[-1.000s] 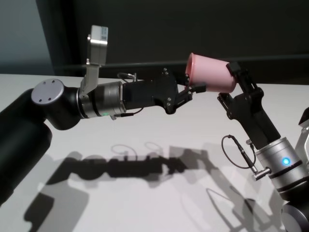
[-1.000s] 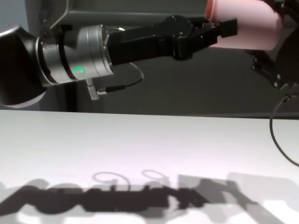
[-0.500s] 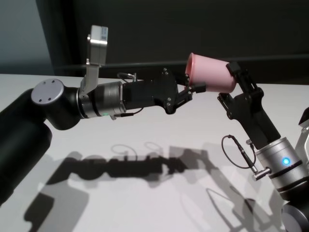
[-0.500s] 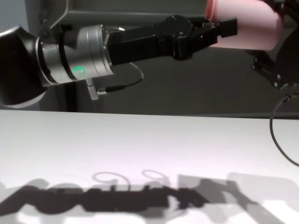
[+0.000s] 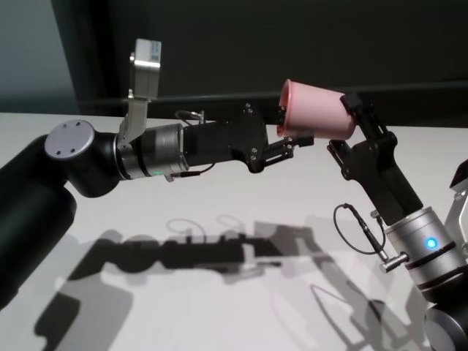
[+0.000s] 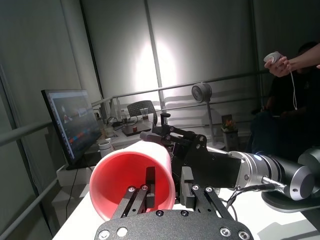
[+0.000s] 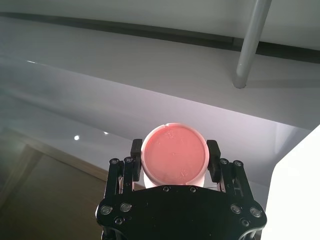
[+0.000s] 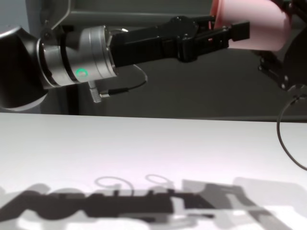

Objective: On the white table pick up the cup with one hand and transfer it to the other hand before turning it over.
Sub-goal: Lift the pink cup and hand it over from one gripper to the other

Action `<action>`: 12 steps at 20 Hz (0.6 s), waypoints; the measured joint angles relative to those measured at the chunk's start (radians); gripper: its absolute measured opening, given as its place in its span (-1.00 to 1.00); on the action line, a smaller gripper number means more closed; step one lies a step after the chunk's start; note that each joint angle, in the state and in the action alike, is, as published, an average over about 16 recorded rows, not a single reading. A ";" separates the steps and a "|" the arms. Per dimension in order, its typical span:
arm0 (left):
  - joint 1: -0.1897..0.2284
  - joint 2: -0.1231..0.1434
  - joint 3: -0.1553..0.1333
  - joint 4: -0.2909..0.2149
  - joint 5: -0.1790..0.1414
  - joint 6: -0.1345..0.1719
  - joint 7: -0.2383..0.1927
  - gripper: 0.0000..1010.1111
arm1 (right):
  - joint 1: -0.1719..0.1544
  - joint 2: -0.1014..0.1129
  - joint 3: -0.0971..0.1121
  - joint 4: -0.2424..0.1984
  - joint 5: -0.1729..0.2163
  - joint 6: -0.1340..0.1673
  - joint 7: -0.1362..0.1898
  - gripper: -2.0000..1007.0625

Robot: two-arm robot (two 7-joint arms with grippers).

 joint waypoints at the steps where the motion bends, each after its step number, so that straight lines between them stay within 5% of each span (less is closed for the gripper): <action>1: 0.000 0.000 0.000 0.000 0.000 0.000 0.000 -0.34 | 0.000 0.000 0.000 0.000 0.000 0.000 0.000 0.46; 12: 0.025 0.040 0.000 -0.043 0.010 0.012 0.023 0.42 | 0.000 0.000 0.000 0.000 0.000 0.000 0.000 0.46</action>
